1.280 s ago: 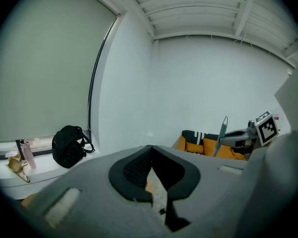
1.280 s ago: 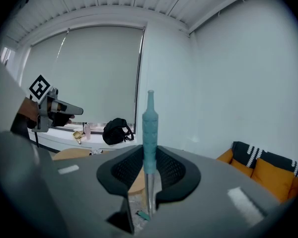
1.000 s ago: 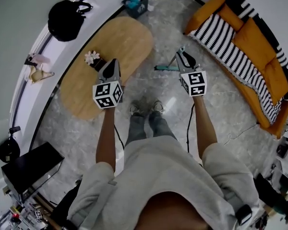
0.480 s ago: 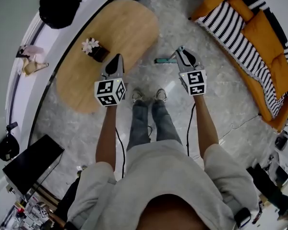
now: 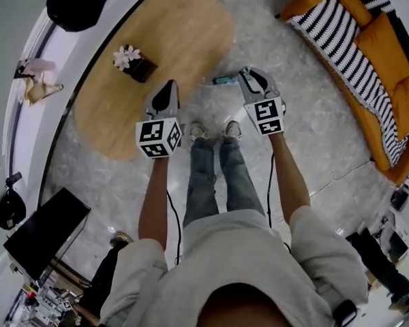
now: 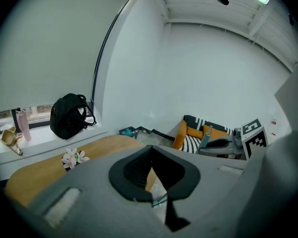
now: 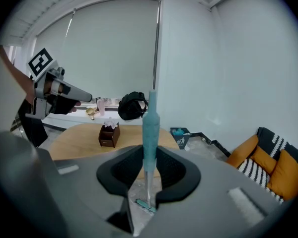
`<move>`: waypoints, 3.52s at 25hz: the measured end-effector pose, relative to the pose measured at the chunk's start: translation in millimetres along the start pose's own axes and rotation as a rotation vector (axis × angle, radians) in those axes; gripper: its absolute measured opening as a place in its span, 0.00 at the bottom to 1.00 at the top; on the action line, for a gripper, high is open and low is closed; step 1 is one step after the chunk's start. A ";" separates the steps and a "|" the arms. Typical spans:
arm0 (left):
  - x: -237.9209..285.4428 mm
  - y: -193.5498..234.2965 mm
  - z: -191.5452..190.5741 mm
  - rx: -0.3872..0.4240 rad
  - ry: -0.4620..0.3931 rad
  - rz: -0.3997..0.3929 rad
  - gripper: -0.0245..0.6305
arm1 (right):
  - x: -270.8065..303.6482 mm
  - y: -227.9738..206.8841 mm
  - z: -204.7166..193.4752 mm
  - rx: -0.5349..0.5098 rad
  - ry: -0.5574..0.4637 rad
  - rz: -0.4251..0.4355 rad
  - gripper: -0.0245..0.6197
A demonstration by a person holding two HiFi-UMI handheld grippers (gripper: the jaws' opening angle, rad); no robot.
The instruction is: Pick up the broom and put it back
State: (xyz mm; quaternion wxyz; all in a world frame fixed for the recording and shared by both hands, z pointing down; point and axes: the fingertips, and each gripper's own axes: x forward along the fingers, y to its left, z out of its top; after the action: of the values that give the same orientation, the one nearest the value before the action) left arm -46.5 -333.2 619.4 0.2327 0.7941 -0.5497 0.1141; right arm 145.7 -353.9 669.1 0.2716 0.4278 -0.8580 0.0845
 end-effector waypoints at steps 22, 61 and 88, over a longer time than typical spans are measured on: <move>18.5 38.0 -36.7 -0.036 -0.001 0.029 0.04 | 105.0 63.1 6.1 -0.126 -0.035 0.114 0.17; 29.3 54.2 -26.9 -0.033 -0.024 0.050 0.04 | 126.5 50.0 3.4 -0.088 -0.029 0.096 0.30; 35.5 -22.4 60.3 0.074 -0.106 -0.023 0.04 | -58.2 -94.5 24.7 0.183 -0.205 -0.249 0.04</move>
State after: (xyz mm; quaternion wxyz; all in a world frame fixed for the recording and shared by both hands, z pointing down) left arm -17.1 -385.7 577.3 0.1751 0.8132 -0.5477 0.0895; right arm 238.0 -381.7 608.8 0.1513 0.5600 -0.8102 0.0838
